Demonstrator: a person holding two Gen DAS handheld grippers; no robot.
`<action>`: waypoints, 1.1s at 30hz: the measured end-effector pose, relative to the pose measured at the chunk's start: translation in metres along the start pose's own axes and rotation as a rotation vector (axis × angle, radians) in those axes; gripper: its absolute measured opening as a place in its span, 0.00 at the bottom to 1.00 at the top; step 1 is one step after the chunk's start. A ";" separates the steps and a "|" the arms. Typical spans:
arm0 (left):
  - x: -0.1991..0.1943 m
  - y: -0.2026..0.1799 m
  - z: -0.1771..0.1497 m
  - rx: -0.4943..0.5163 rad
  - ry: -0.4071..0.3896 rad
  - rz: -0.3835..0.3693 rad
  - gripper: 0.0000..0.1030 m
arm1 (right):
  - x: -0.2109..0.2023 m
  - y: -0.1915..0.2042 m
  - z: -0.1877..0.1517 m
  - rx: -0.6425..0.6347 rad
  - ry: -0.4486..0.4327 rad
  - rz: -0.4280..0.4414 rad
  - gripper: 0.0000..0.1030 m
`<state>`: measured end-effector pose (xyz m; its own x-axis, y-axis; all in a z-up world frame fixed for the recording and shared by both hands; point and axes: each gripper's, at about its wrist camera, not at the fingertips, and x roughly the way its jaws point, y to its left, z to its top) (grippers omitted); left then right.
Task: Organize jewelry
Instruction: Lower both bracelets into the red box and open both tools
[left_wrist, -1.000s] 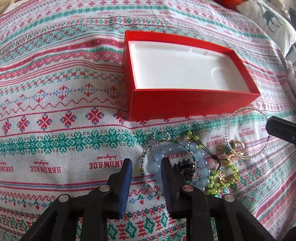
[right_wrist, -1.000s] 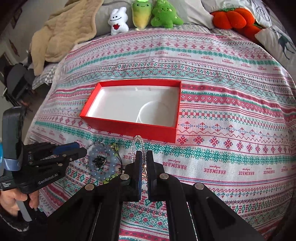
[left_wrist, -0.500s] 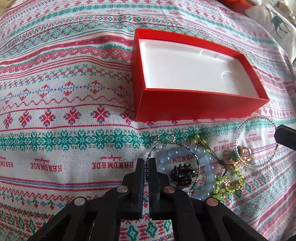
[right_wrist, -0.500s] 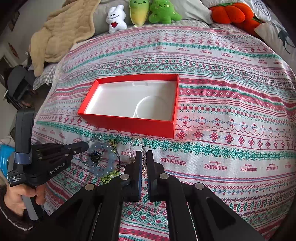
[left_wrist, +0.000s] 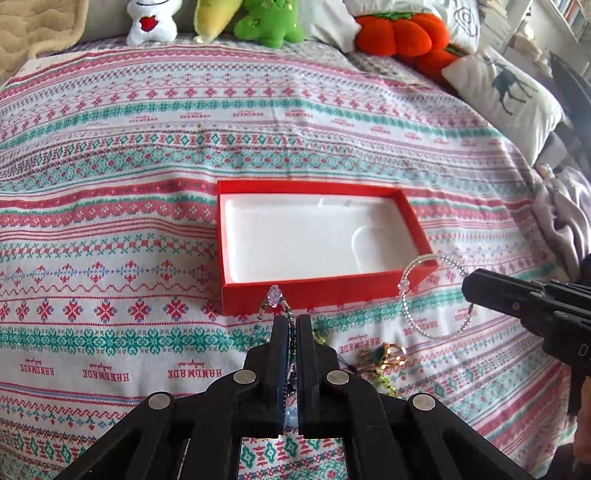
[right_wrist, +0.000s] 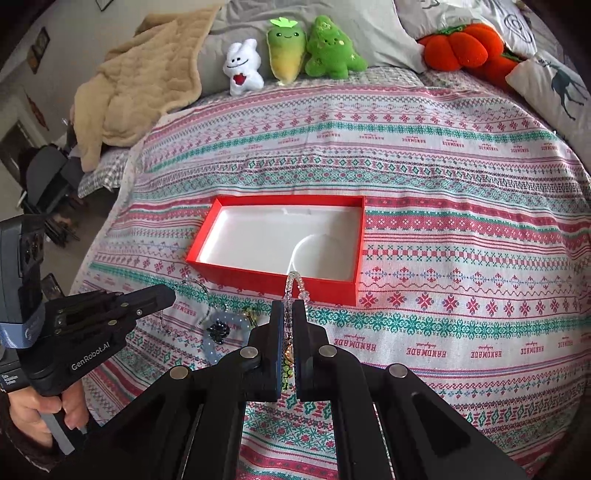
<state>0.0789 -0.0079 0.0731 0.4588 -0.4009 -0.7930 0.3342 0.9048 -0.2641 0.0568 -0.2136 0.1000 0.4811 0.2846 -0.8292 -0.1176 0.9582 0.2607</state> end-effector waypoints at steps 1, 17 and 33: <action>-0.003 -0.001 0.003 -0.002 -0.013 -0.001 0.00 | -0.001 0.000 0.002 0.005 -0.006 0.002 0.04; 0.019 -0.012 0.055 -0.095 -0.125 -0.160 0.00 | 0.007 0.012 0.031 -0.033 -0.087 -0.059 0.04; 0.066 0.018 0.050 -0.136 -0.059 -0.038 0.00 | 0.037 0.000 0.063 0.110 -0.093 0.165 0.04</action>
<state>0.1565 -0.0255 0.0439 0.4966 -0.4392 -0.7487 0.2392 0.8984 -0.3683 0.1291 -0.2051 0.1008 0.5422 0.4282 -0.7229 -0.1083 0.8888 0.4452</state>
